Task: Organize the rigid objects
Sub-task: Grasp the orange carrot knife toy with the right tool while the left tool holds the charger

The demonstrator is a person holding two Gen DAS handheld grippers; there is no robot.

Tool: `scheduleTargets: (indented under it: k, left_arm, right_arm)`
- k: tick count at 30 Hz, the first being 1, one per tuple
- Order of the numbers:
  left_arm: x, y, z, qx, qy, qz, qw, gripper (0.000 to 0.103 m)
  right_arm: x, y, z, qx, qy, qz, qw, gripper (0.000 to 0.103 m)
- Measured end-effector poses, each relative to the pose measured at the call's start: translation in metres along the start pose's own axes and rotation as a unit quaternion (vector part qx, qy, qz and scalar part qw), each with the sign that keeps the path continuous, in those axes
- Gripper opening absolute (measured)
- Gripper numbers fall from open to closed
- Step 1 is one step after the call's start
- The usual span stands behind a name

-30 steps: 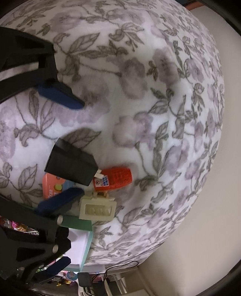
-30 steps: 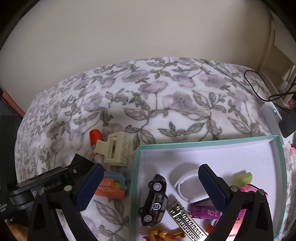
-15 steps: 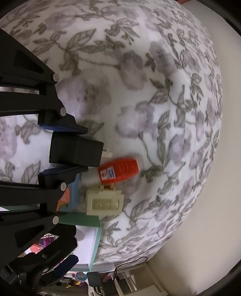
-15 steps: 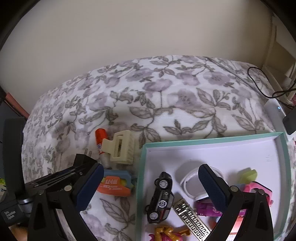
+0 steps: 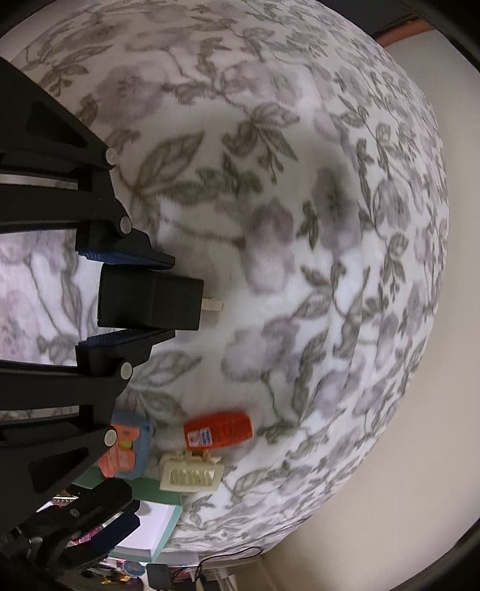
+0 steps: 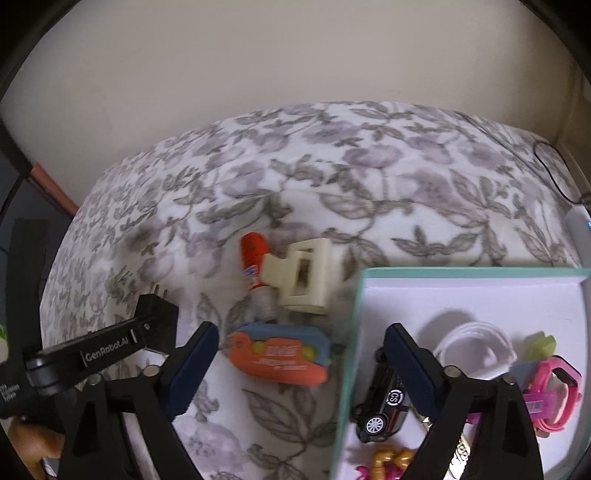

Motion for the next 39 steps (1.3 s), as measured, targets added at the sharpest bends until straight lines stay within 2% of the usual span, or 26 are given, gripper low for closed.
scheduleTargets:
  k: [6,17,23,31,39]
  left_arm:
    - [0.002,-0.007,-0.001,-0.007,-0.002,-0.011,0.9999,0.031]
    - [0.001,-0.009,-0.001,-0.018,-0.006,-0.015,0.9997,0.031]
    - [0.001,-0.009,-0.001,-0.018,-0.009,-0.017,0.9997,0.031]
    - [-0.001,-0.009,0.003,-0.015,-0.014,-0.015,0.9997,0.031]
    - [-0.002,-0.007,0.010,-0.007,-0.018,-0.012,0.9997,0.031]
  right_arm:
    - [-0.006,-0.024,0.012,-0.001,-0.016,-0.031,0.999,0.086]
    - [-0.011,-0.025,0.031,-0.052,-0.029,-0.045,0.997,0.084]
    - [-0.017,-0.043,0.035,-0.006,-0.042,-0.058,0.997,0.082]
    - [-0.024,-0.042,0.051,-0.033,-0.059,-0.050,0.996,0.075]
    - [-0.025,-0.041,0.052,-0.045,-0.053,-0.048,0.996,0.075]
Point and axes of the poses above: each gripper's, at about its wrist camera, not at the fingertips, and z roughly the way its jaws point, y to its right, x to its top, the point moved 10 cm from there along z, roughly the way its jaws point, and after that the axes turned 12 degrees about -y, right-handed, at the moved point
